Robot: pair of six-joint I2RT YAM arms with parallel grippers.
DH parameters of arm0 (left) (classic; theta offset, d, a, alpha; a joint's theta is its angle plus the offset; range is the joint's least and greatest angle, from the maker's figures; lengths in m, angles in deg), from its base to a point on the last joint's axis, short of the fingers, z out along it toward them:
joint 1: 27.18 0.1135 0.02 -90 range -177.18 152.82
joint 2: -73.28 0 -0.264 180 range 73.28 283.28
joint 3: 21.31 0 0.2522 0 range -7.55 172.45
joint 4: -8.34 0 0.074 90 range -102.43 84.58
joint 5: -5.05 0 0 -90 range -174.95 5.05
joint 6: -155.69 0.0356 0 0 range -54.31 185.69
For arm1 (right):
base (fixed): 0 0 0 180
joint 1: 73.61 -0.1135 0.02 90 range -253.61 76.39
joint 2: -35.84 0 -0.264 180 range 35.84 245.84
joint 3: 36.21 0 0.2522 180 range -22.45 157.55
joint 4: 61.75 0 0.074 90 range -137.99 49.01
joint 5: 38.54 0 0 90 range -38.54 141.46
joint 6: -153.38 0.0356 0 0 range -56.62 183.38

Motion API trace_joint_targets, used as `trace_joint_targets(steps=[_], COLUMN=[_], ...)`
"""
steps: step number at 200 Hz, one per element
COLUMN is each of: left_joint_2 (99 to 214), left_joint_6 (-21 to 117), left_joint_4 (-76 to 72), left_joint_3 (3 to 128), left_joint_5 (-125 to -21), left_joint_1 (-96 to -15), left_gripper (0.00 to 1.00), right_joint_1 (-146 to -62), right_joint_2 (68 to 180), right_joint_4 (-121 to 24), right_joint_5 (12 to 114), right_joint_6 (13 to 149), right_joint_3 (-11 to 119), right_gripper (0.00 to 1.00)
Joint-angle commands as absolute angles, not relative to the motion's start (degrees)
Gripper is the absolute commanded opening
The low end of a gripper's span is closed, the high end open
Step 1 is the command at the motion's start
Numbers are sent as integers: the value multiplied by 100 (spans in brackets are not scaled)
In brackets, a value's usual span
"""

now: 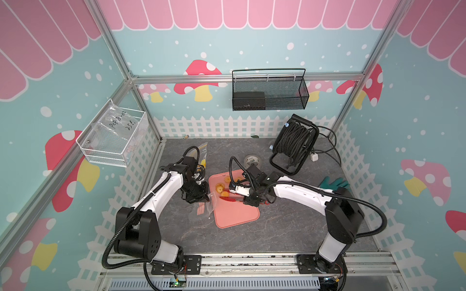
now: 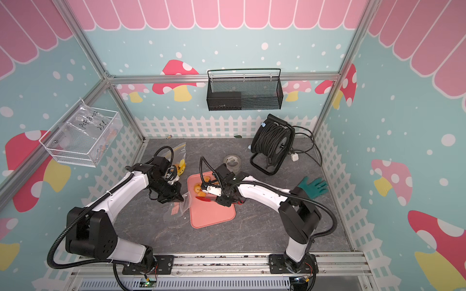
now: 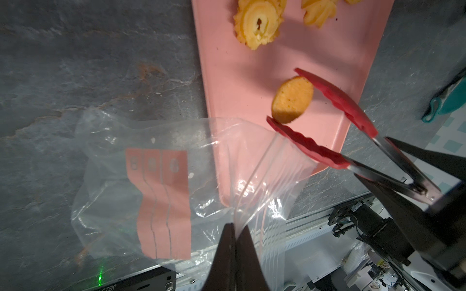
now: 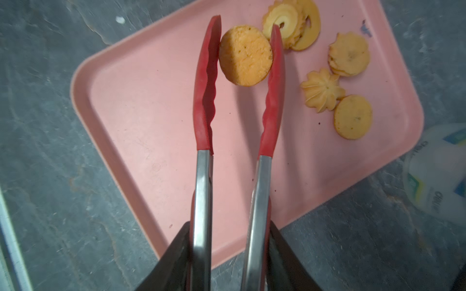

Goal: Put the cookies into a resealable bag to prevent moisture
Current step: Pick up the cookie from the tray, then place the cookie in the ziploc bag.

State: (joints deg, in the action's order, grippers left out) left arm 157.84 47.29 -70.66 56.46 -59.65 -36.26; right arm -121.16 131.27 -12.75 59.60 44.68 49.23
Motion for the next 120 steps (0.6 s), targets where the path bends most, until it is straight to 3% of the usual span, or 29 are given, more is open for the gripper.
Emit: trace_joint_targets(steps=[1,45,93,120], left_joint_2=[15871,15876,15751,15678], left_joint_6=[4943,4905,4785,4778], left_joint_4=[-7000,-6998,-6939,-6932], left_joint_3=[5740,5846,5853,5776], left_joint_5=[-5965,-5805,-5357,-5178], left_joint_1=[-3632,-3636,-3625,-3615], left_gripper=[0,0,0,0], right_joint_1=[-12072,-12072,-12072,-12072], right_joint_2=[12476,12043,12572,12636], right_joint_4=[-1367,-2112,-2523,-2614], right_joint_5=[6454,8096,8395,8395], right_joint_6=[4628,5176,5217,5205], right_joint_3=[4643,4145,4233,4266], right_gripper=[43,42,42,48])
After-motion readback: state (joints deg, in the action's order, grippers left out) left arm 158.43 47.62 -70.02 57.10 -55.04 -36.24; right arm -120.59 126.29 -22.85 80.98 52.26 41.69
